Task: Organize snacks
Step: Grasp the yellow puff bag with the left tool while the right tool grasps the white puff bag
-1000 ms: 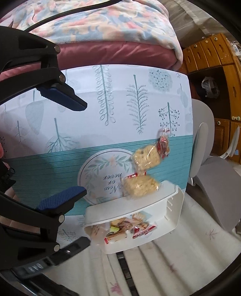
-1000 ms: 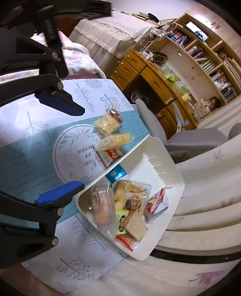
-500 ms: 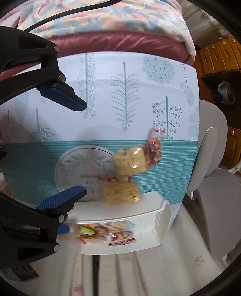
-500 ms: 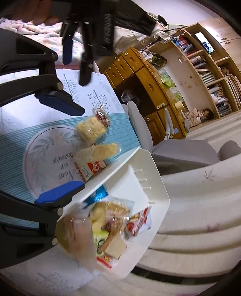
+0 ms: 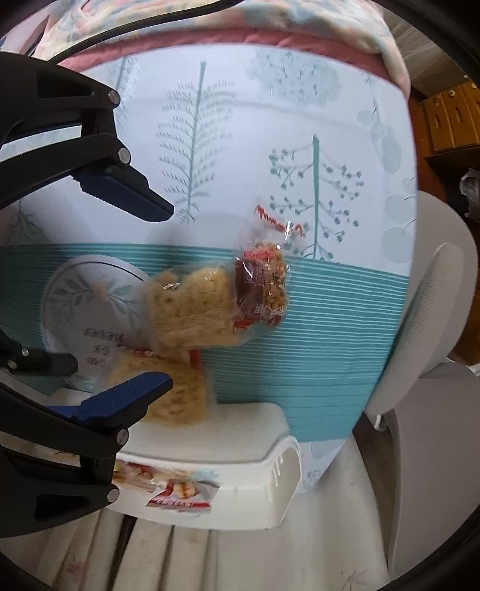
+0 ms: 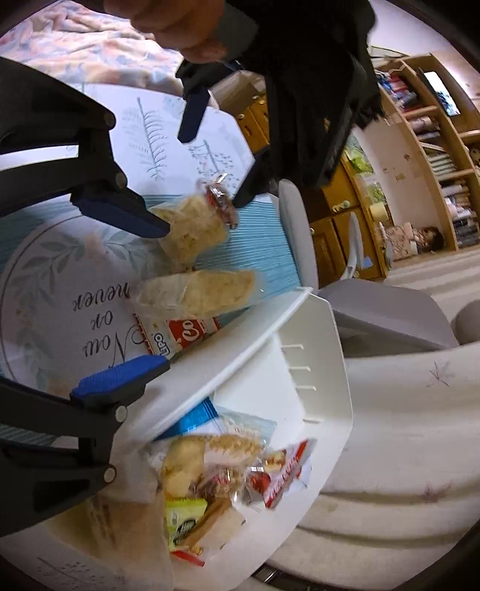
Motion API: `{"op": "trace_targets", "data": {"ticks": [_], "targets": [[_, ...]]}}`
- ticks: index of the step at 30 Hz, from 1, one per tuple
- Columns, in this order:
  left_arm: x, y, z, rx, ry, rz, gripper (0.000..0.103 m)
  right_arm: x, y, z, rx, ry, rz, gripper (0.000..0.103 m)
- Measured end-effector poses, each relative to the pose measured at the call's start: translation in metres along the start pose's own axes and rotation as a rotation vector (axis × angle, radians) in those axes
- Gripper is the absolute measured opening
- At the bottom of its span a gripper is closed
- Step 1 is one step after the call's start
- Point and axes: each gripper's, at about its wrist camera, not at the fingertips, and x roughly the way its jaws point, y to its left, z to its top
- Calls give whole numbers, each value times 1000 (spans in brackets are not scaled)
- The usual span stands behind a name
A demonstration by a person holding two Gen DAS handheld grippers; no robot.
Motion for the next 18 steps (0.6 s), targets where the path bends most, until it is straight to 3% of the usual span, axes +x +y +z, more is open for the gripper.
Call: {"op": "trace_targets", "data": {"ticks": [12, 18], "targets": [[48, -24, 15, 31, 30, 29, 81, 32, 3, -10, -63, 1, 27, 57], [66, -41, 20, 54, 33, 95, 75, 40, 6, -11, -106, -18, 17, 47]]}}
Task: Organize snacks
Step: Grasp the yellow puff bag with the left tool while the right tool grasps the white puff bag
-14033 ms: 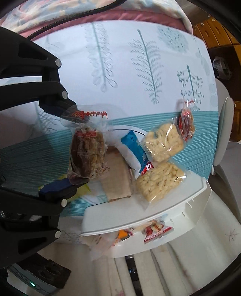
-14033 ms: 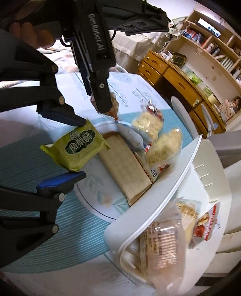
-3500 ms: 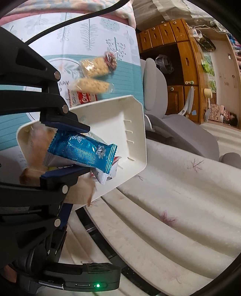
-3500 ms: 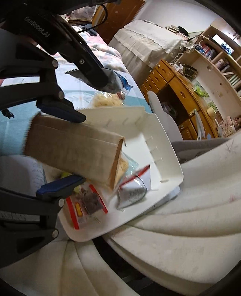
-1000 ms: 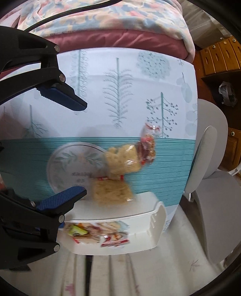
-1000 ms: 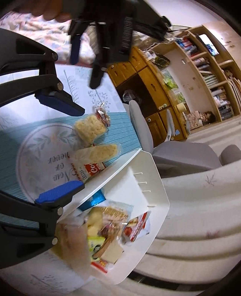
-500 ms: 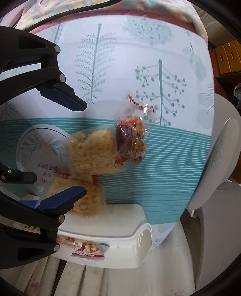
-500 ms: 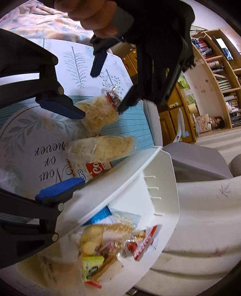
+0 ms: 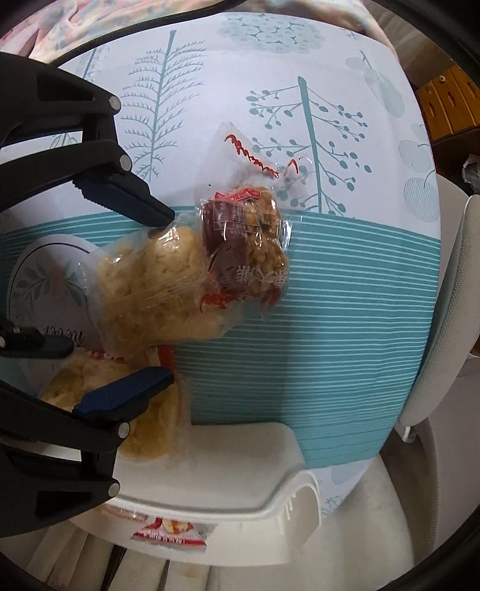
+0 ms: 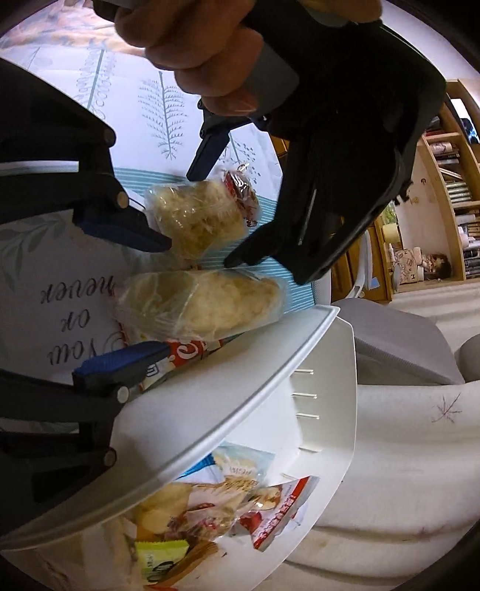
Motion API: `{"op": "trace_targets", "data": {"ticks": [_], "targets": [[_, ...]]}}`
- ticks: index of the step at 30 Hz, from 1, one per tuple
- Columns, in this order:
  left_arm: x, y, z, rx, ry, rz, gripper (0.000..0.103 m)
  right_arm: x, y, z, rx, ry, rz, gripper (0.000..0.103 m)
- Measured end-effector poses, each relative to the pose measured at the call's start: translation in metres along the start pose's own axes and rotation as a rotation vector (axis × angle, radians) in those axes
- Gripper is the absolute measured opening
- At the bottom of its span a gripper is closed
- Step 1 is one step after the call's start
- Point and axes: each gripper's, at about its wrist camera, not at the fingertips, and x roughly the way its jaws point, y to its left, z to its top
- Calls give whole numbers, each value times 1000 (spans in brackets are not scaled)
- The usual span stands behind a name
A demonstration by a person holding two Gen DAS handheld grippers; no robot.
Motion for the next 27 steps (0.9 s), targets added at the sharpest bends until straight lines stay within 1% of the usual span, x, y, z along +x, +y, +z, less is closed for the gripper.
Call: {"op": "trace_targets", "data": {"ticks": [2, 4, 7, 9, 11, 14, 19, 22, 27], "targets": [[5, -3, 1, -4, 3, 31, 67, 3, -1, 1, 4, 6, 4, 37], [11, -3, 3, -18, 5, 40, 63, 5, -3, 1, 0, 14, 5, 30], [13, -6, 4, -15, 4, 48, 62, 5, -5, 2, -2, 14, 15, 29], [14, -7, 3, -11, -1, 52, 60, 4, -6, 2, 18, 27, 14, 29], [13, -8, 1, -6, -7, 47, 59, 1, -7, 1, 36, 40, 29, 28], [10, -6, -5, 10, -9, 41, 57, -2, -7, 1, 25, 55, 43, 28], [8, 1, -15, 21, 10, 37, 56, -11, -8, 0, 29, 89, 69, 28], [7, 6, -29, 29, 32, 27, 56, -17, -7, -3, -8, 103, 77, 28], [-1, 15, -54, 44, 49, 40, 56, -41, -11, -16, -38, 133, 84, 28]]}}
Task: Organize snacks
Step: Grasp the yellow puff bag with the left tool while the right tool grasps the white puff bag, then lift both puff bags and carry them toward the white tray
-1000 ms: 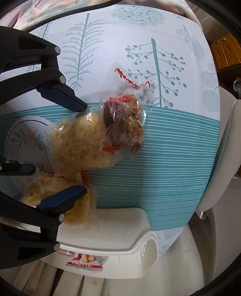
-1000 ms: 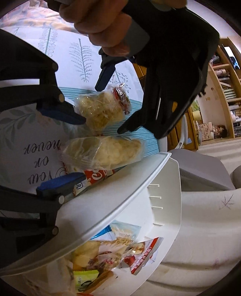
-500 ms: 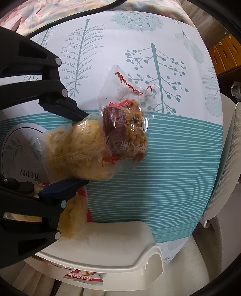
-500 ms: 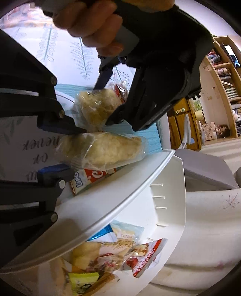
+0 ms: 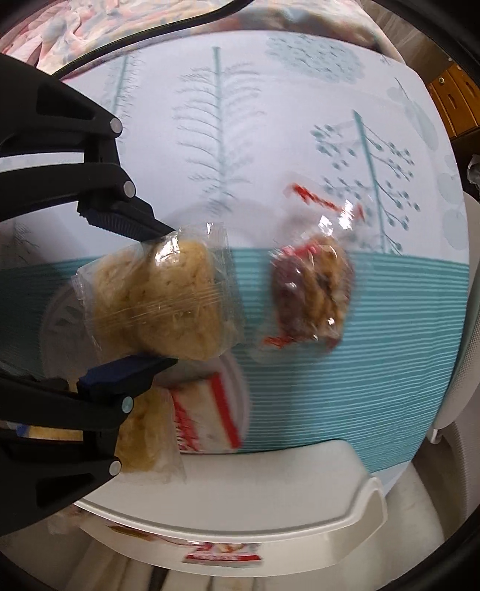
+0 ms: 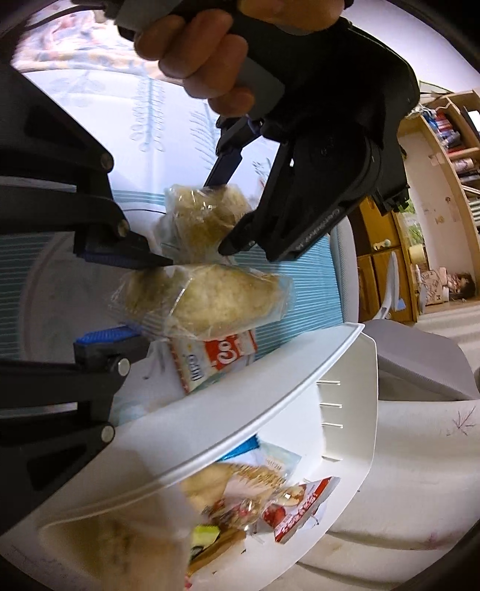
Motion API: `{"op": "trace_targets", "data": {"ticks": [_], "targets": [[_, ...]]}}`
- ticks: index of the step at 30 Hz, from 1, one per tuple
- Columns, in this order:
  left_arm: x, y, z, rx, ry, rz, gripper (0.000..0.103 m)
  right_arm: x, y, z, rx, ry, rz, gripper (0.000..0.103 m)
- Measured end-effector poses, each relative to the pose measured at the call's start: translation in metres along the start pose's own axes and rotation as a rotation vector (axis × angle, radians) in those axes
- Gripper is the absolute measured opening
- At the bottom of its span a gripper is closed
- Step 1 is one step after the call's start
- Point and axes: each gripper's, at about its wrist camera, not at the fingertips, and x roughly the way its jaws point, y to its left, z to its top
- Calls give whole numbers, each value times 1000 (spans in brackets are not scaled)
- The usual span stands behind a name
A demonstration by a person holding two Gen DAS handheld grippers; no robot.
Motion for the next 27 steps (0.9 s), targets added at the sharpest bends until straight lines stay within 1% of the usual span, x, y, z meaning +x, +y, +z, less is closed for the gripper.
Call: {"op": "trace_targets", "data": {"ticks": [5, 7, 11, 15, 17, 18, 21, 25, 27], "targets": [[-15, 10, -29, 12, 6, -8, 56, -23, -1, -10, 10, 27, 21, 28], [-24, 13, -41, 24, -1, -9, 56, -34, 1, -14, 20, 47, 30, 28], [-43, 17, -64, 42, -19, -20, 56, -52, 6, -19, 38, 61, 53, 28], [-68, 23, -95, 67, -43, -33, 56, -77, 17, -25, 20, 44, 66, 28], [-84, 28, -111, 77, -62, -43, 56, -89, 21, -24, 9, 31, 70, 28], [-93, 37, -120, 84, -72, -50, 56, -96, 22, -25, 2, 20, 72, 28], [-113, 41, -141, 104, -106, -63, 56, -113, 25, -25, -2, -6, 76, 28], [-139, 45, -163, 137, -159, -84, 56, -134, 27, -28, 5, -28, 78, 28], [-145, 44, -168, 158, -186, -100, 56, -140, 27, -29, 2, -39, 74, 28]]}}
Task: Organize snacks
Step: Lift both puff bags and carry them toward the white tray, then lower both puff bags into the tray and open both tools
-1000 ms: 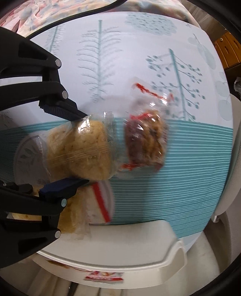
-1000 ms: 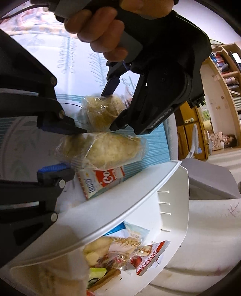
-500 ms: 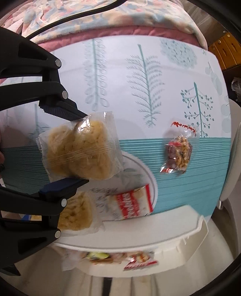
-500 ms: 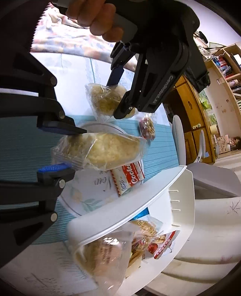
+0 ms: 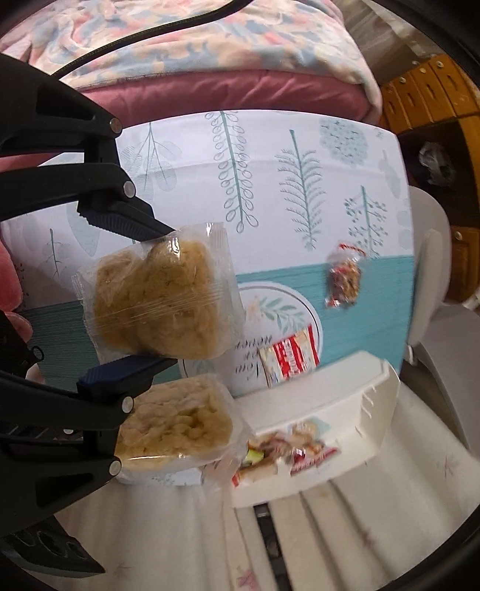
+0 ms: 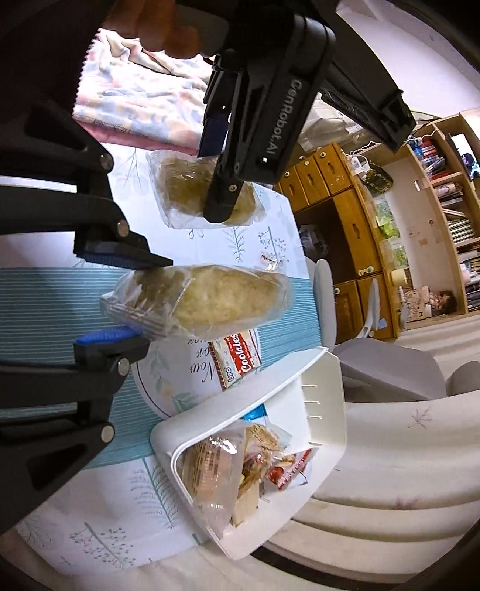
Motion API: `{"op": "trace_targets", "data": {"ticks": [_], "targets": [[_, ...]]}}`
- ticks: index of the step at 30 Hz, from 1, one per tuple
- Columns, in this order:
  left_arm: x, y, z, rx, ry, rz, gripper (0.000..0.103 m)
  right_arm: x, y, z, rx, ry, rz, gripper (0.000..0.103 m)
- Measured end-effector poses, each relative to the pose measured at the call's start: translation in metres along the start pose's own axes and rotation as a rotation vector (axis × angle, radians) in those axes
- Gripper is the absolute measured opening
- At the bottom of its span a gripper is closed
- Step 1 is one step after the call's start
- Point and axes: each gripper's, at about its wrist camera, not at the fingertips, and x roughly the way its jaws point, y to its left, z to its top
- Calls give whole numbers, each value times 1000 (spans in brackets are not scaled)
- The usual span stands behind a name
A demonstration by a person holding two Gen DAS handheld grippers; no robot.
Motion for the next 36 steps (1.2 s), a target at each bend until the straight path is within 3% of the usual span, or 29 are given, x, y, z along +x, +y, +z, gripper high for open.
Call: {"op": "trace_targets", "data": {"ticks": [5, 13, 21, 36], "targets": [[-22, -10, -10, 34, -98, -48, 56, -22, -1, 0, 9, -23, 10, 28], [-36, -33, -18, 68, -168, -108, 56, -35, -22, 5, 72, -8, 48, 28], [-40, -81, -27, 100, -288, -165, 56, -41, -69, 17, 87, 7, 90, 28], [7, -182, 3, 33, -303, -182, 57, -26, -182, 53, 72, 94, 166, 28]]}}
